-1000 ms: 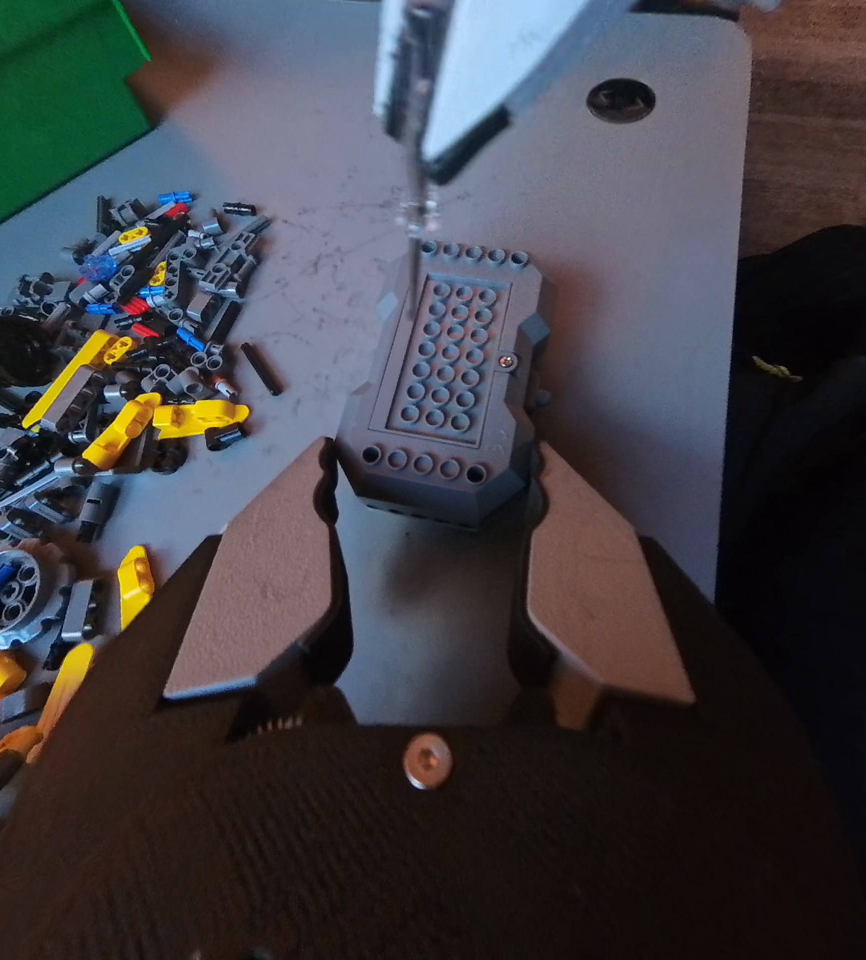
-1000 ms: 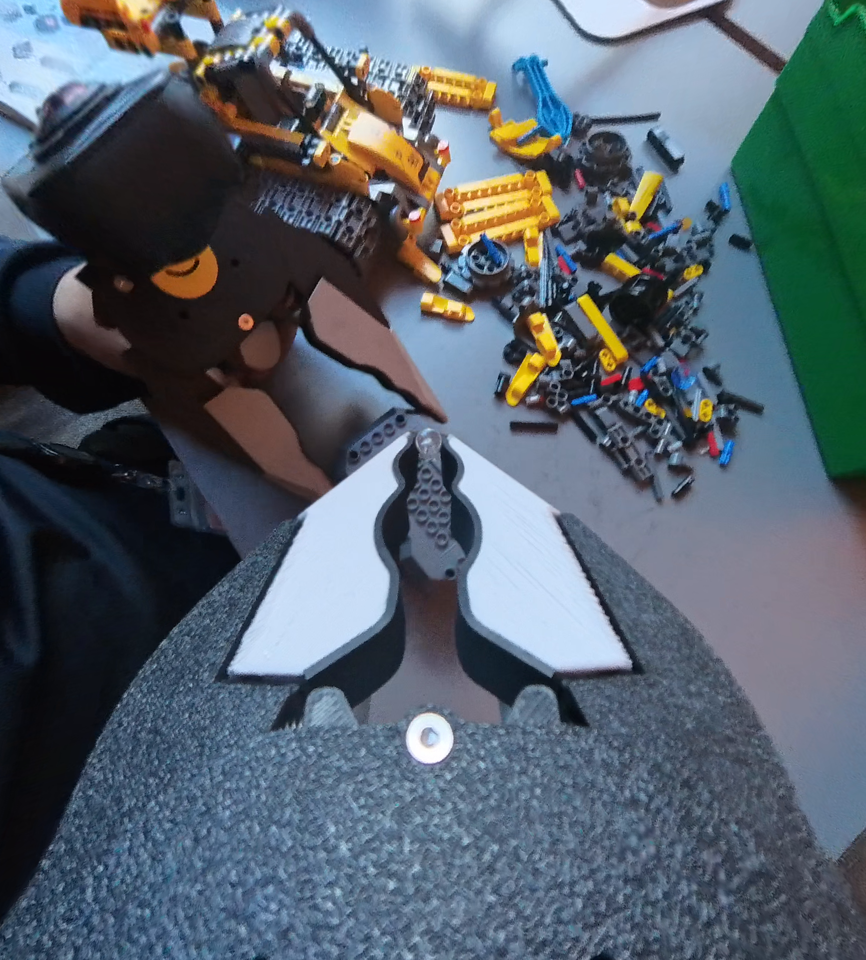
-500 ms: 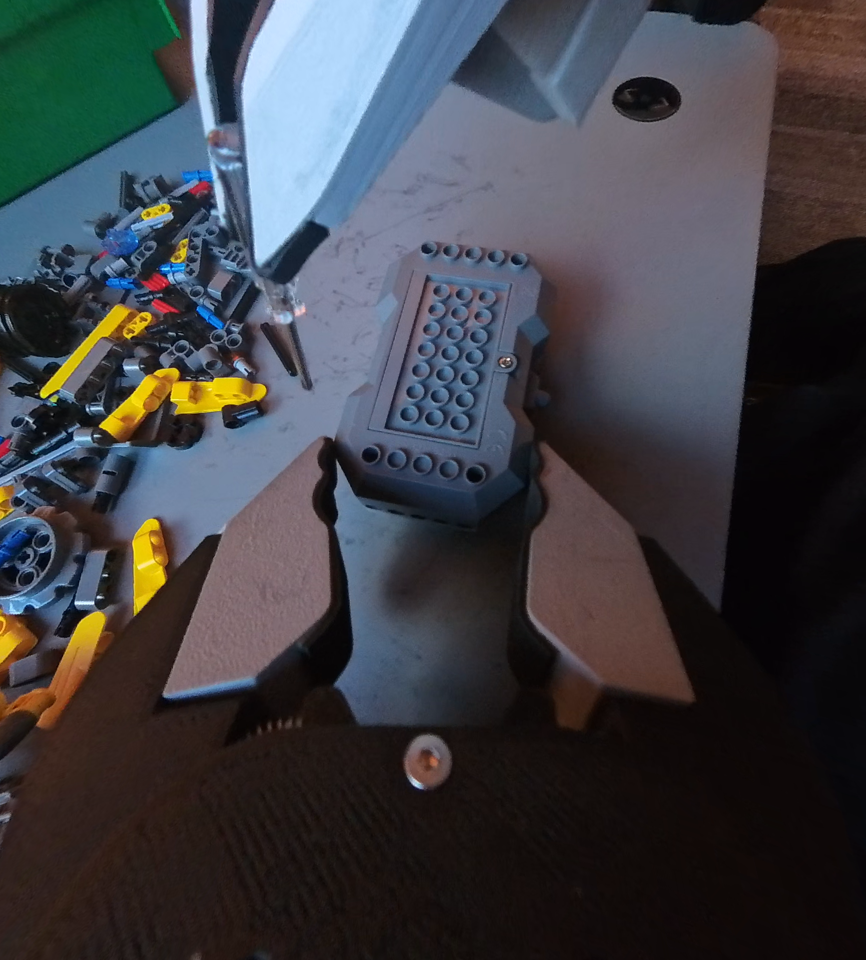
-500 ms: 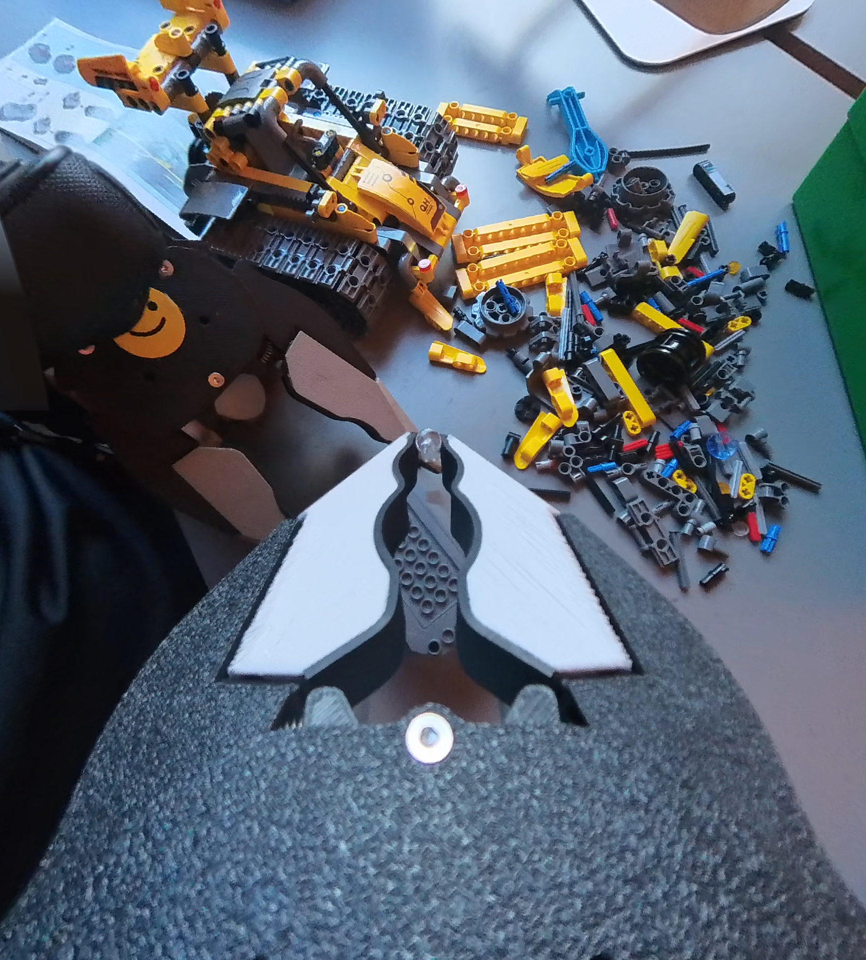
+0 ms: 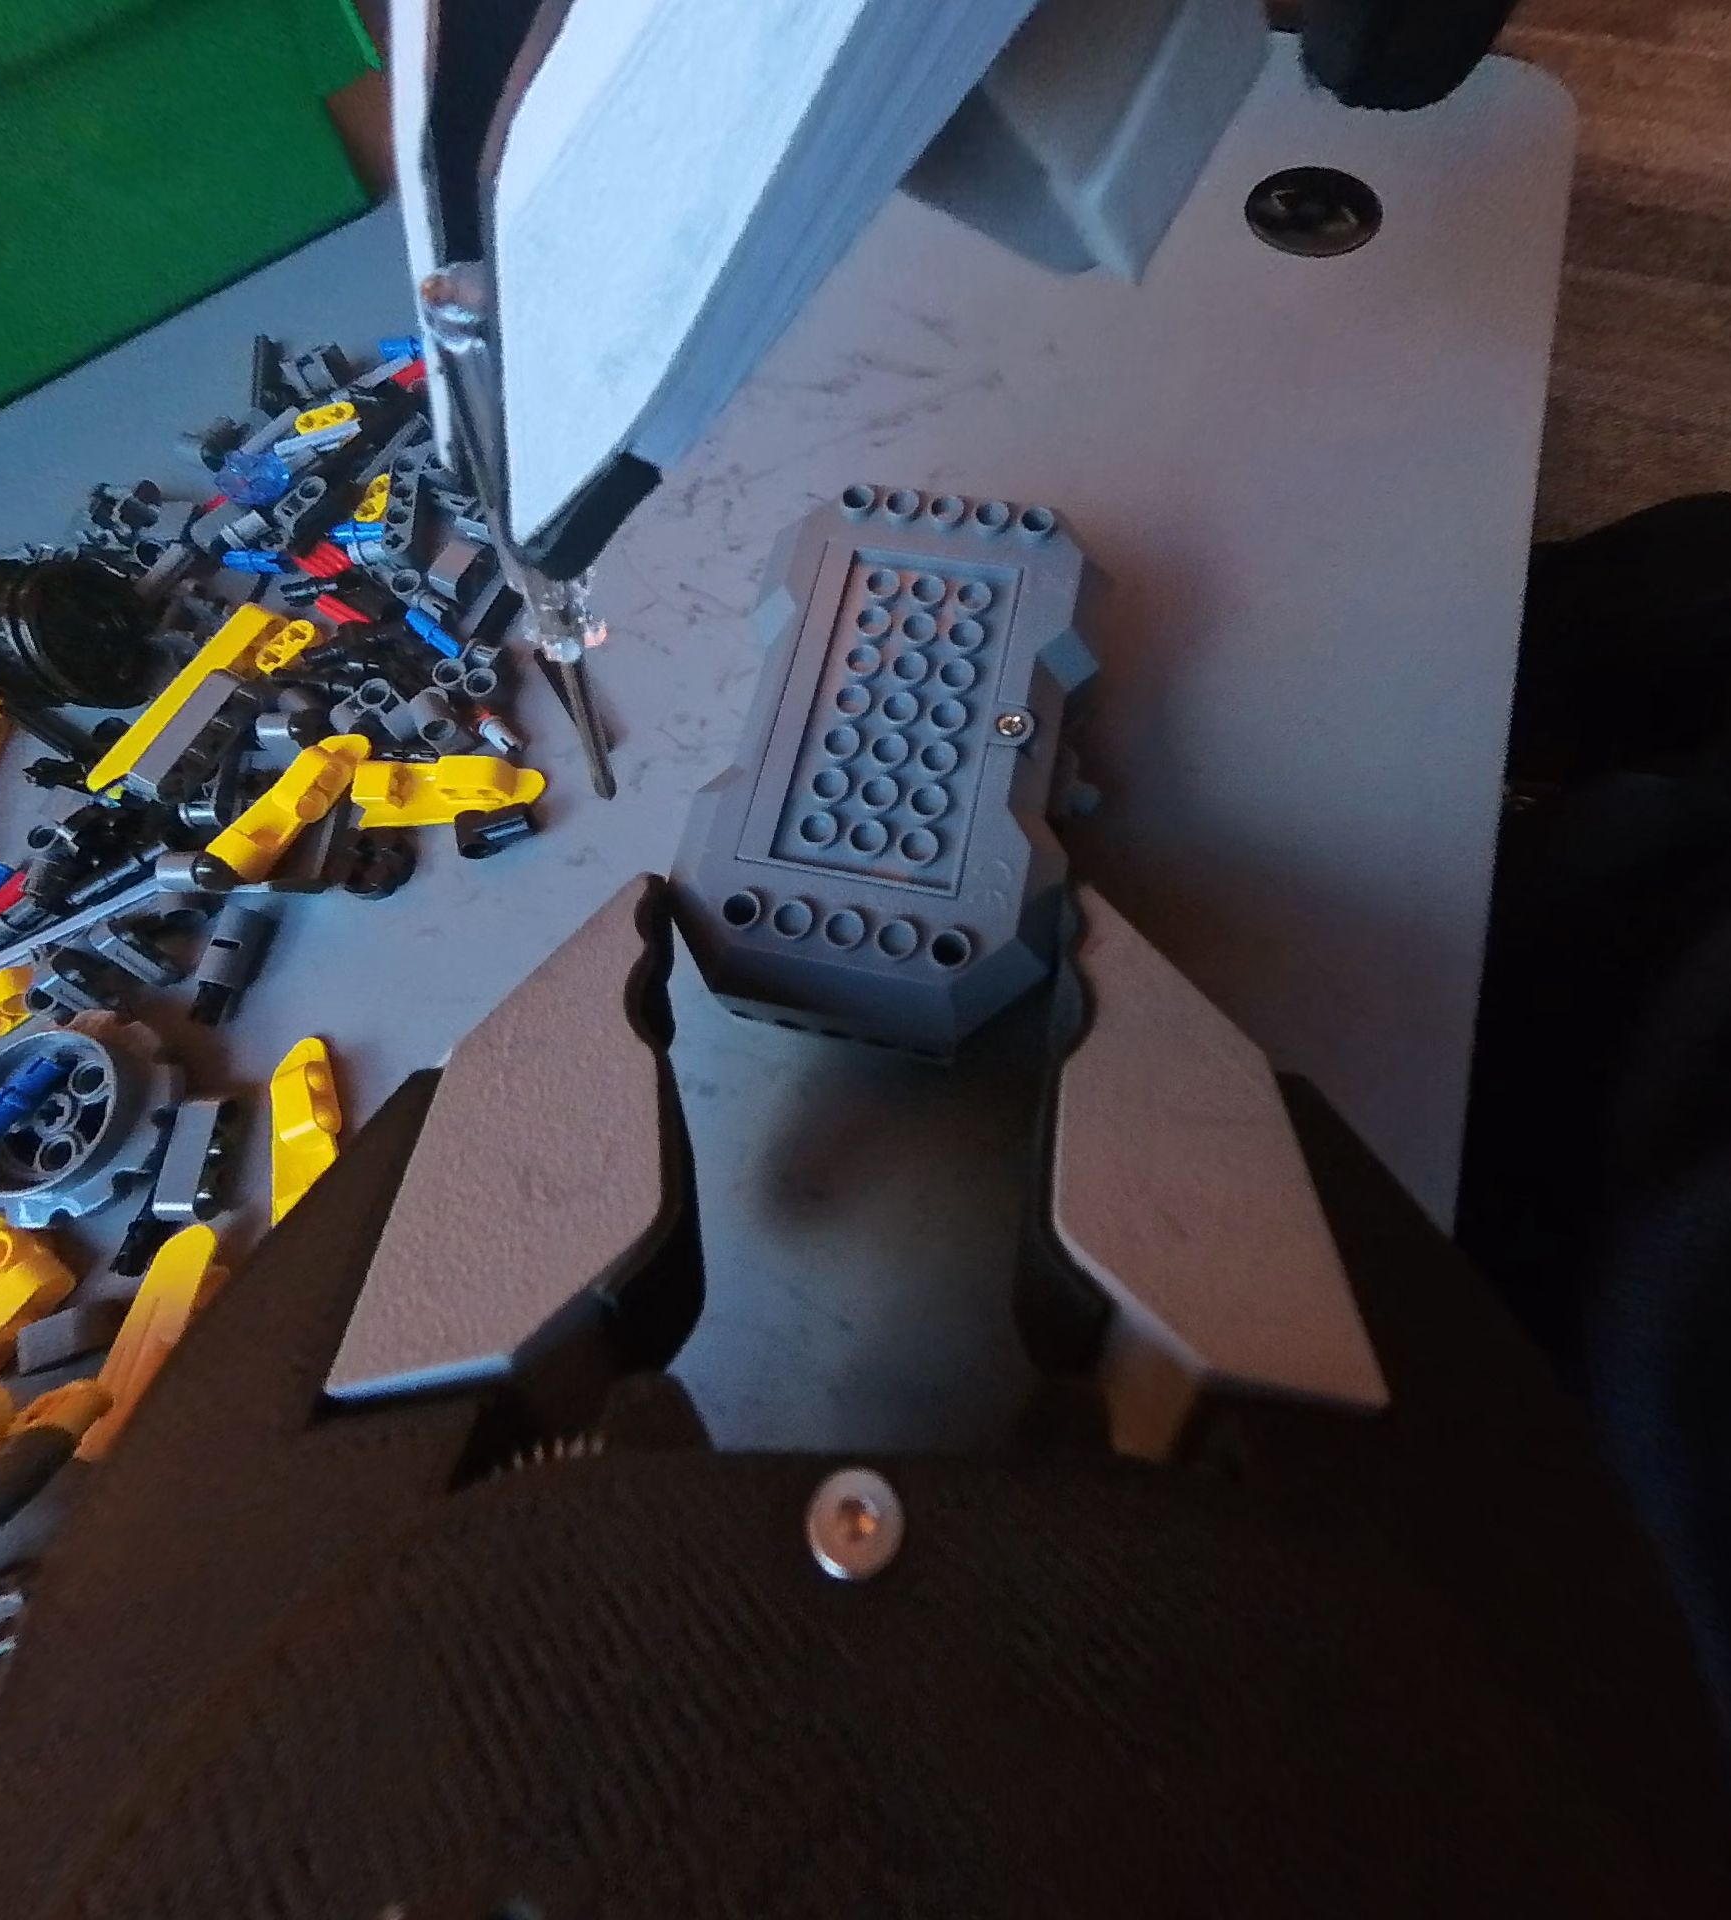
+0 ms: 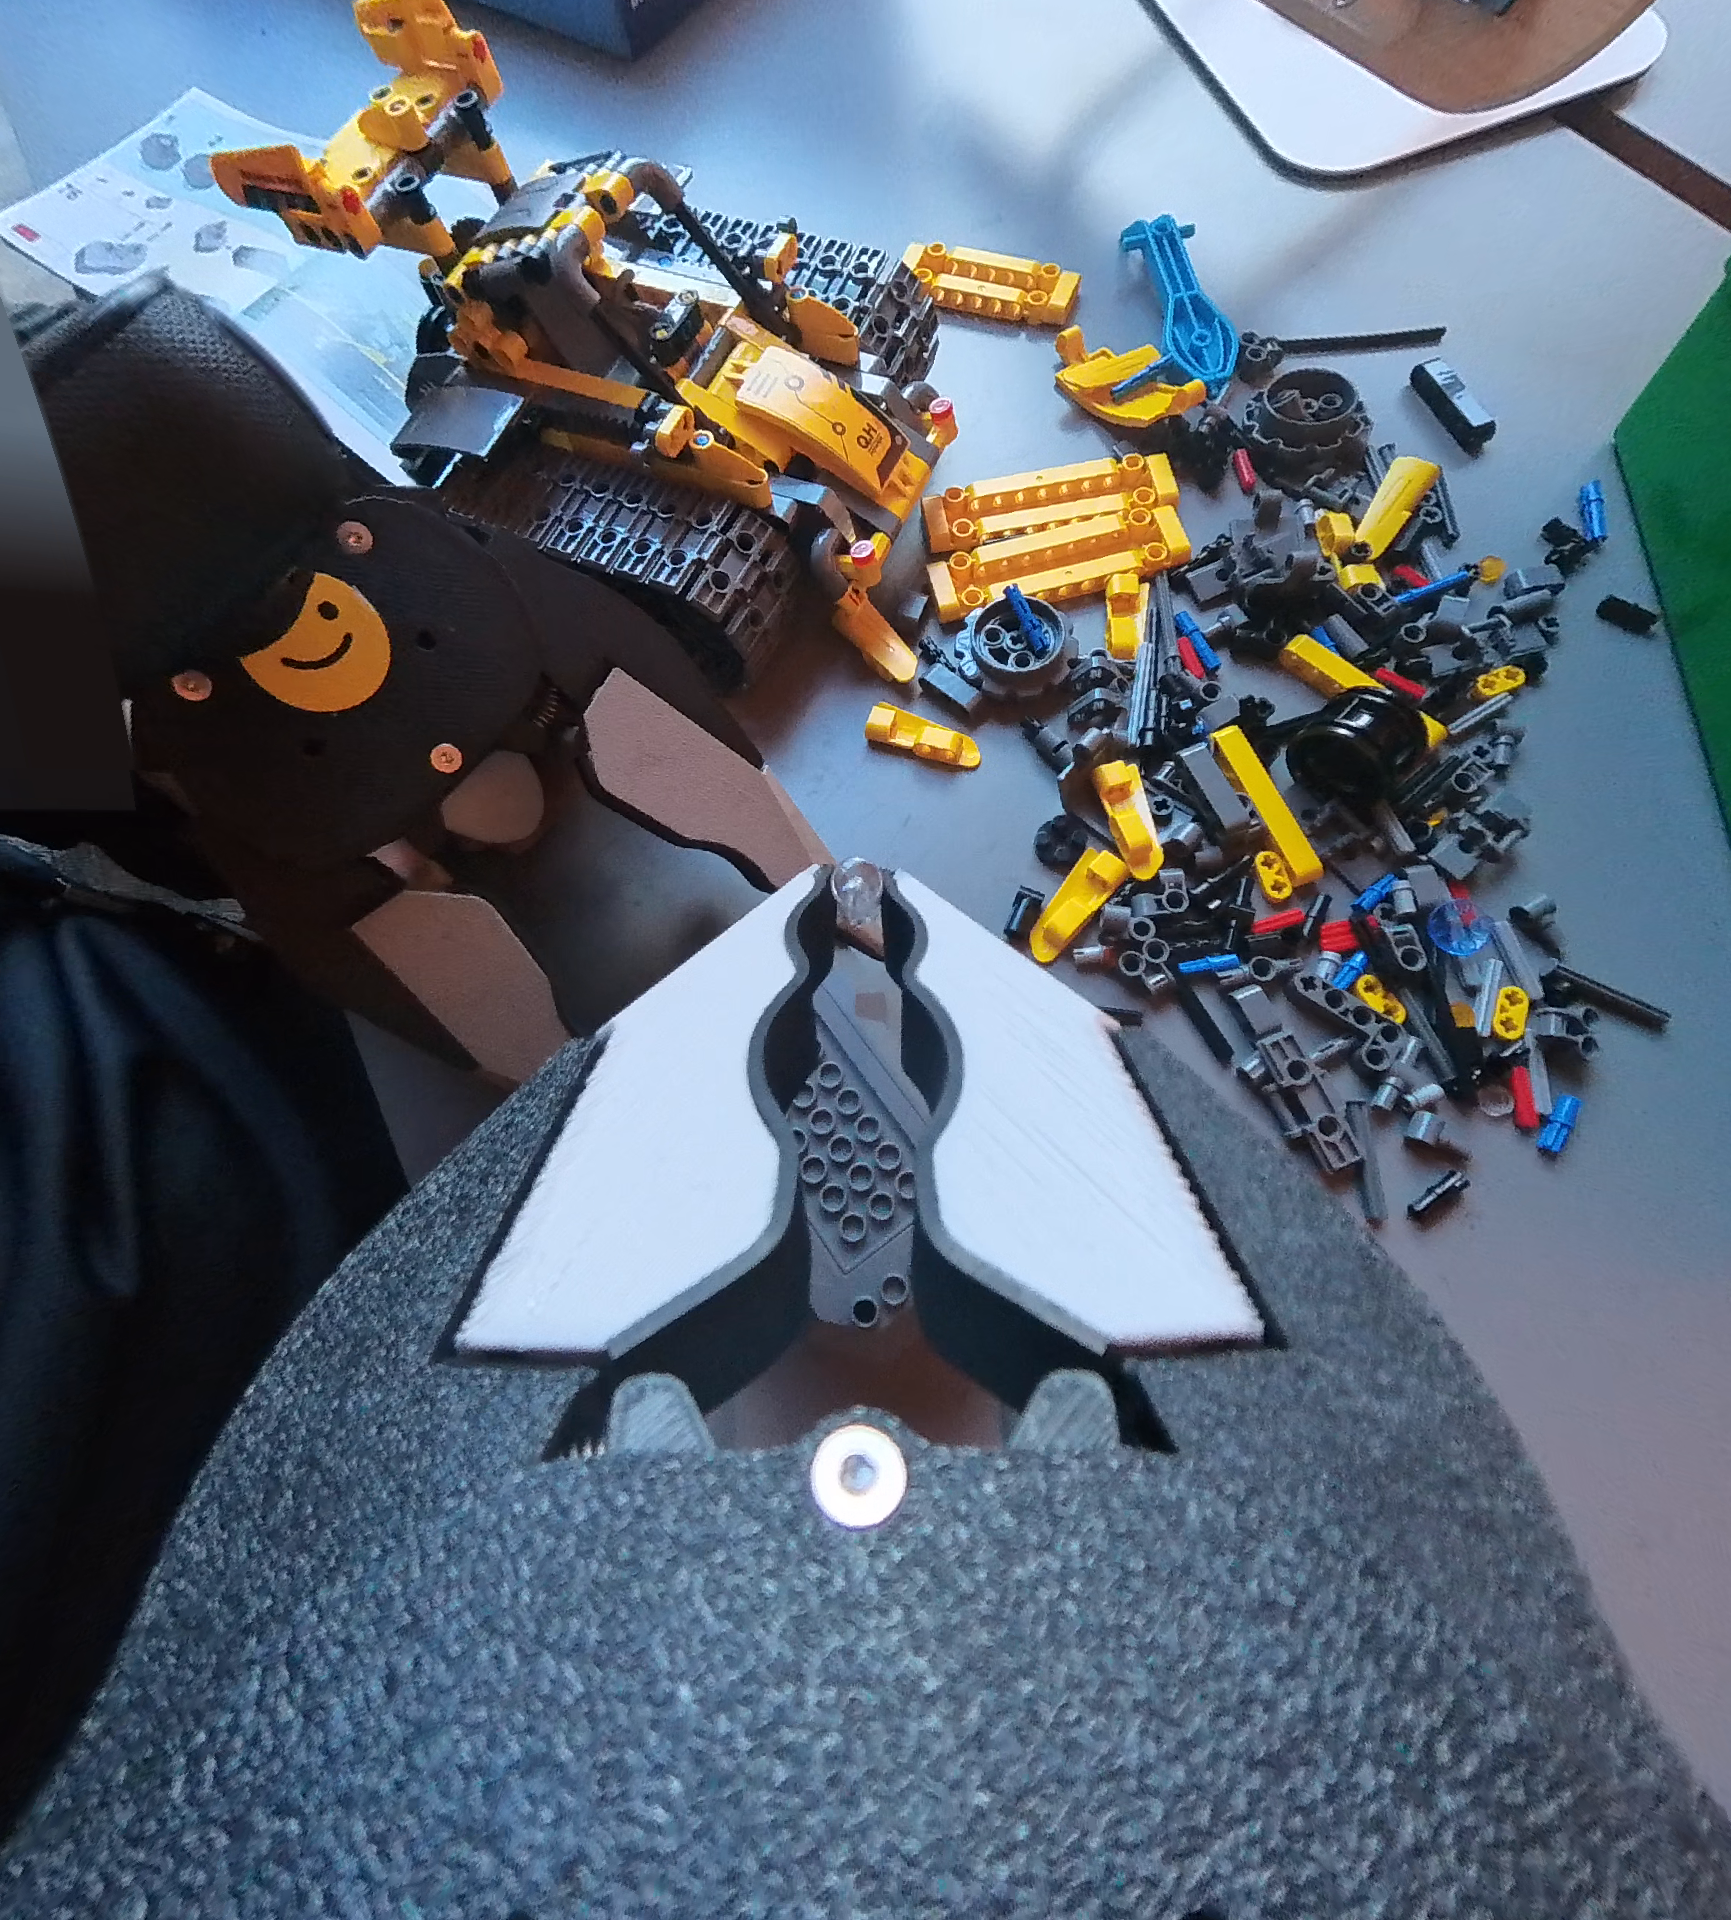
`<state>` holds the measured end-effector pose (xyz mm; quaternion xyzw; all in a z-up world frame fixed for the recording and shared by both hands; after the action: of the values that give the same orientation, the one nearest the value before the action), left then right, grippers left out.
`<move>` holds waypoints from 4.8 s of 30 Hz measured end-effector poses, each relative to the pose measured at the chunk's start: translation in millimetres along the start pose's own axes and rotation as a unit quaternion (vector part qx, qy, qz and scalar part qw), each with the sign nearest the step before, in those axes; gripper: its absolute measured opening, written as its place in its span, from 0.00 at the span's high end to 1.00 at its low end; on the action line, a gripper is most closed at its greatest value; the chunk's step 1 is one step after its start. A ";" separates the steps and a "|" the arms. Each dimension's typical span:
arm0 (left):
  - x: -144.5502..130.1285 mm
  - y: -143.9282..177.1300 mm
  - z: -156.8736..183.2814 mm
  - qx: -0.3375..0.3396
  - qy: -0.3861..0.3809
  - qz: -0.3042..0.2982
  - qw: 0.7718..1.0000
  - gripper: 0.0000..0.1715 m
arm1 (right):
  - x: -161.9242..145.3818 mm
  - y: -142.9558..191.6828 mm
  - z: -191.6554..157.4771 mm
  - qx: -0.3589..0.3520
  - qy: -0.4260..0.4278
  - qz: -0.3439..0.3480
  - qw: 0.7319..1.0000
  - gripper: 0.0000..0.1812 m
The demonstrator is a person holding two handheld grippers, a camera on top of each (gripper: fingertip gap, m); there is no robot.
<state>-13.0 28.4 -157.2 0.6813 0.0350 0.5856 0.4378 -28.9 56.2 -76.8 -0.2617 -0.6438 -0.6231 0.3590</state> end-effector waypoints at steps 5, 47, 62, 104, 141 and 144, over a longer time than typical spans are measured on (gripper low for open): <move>0.0 -0.1 -0.2 0.002 -0.002 0.000 1.000 0.59 | -1.4 -1.7 -0.8 0.001 -0.001 -0.001 1.000 0.95; 1.7 -1.2 -6.5 -0.001 0.019 0.001 1.000 0.59 | -30.3 49.3 -27.7 -0.005 0.020 0.101 0.995 0.96; 2.7 -2.4 -7.1 0.001 0.019 0.001 1.000 0.59 | -44.0 42.2 -22.7 -0.037 0.033 0.072 0.996 0.96; -0.9 -5.0 3.2 0.035 -0.068 -0.005 0.997 0.58 | -44.6 47.8 -34.7 -0.035 0.021 0.045 0.998 0.96; -3.5 -1.1 5.8 0.016 -0.090 -0.003 0.996 0.58 | -43.3 39.2 -39.4 0.060 0.113 -0.045 0.991 0.96; -6.8 1.1 5.0 -0.005 -0.087 -0.009 0.996 0.58 | -40.5 36.3 -42.9 0.107 0.166 -0.042 0.979 0.96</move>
<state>-11.5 21.2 -161.4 0.7272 0.0003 0.5200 0.4480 30.0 21.4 -87.9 -0.0875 -0.6483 -0.5999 0.4606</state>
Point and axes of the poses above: each gripper's, where its closed fingertips meet, y back along the fingers, x out of its top, z = x × y across the jaws, the point moved 1 cm from there along y, back along the fingers, and after that the axes turned 9 degrees about y, right-handed, at the moved point
